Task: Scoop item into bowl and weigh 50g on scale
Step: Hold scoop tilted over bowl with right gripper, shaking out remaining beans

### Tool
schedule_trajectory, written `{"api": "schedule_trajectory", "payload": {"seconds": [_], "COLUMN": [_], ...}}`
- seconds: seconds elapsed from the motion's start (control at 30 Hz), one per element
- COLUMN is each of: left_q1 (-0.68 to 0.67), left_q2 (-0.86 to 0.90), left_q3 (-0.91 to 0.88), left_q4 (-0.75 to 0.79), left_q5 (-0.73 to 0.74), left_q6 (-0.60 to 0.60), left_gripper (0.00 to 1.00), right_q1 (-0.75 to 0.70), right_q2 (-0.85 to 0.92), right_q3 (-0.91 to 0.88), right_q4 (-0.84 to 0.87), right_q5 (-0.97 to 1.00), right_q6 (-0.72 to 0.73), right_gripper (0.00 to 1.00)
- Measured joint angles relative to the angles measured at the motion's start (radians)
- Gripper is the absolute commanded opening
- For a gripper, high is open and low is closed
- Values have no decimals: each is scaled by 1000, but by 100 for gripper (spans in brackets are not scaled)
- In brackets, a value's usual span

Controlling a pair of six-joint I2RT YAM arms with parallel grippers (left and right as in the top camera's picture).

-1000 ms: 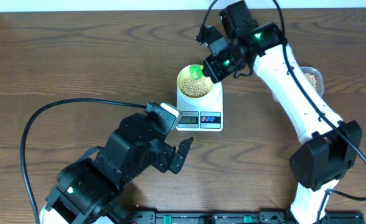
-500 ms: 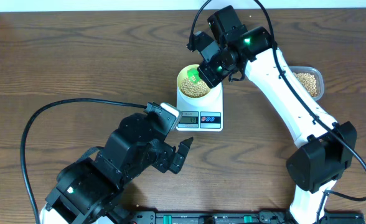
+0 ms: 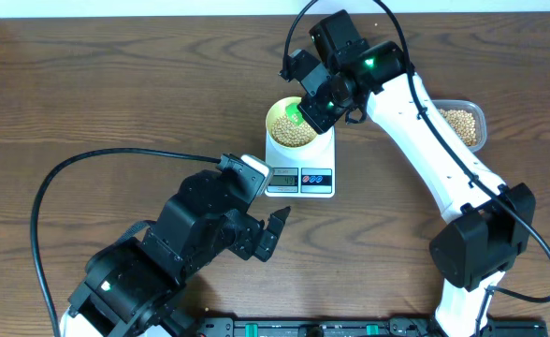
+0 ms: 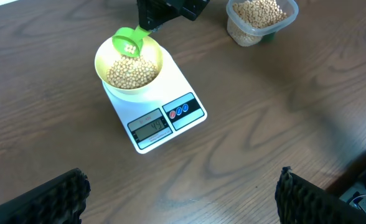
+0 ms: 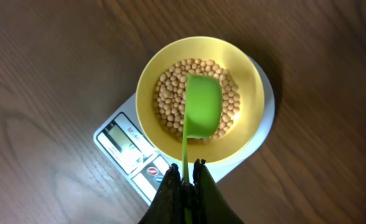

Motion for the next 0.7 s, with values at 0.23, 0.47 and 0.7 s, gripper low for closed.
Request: {"api": "schedule_trajectory", "payload": {"seconds": [0.23,0.47,0.7], "left_q1": [0,0,0], "left_q2": [0,0,0], "left_q3": [0,0,0], "left_q4": [0,0,0], "left_q5": [0,0,0], "left_q6": [0,0,0], "left_gripper": [98,98,98], "right_q1": [0,15,20], "right_q2": [0,0,0], "right_q3": [0,0,0], "right_q4": [12,6,2], "right_q5": [3,3,3], "right_q6": [-31,-71,-93], "right_gripper": [1,1,1]}}
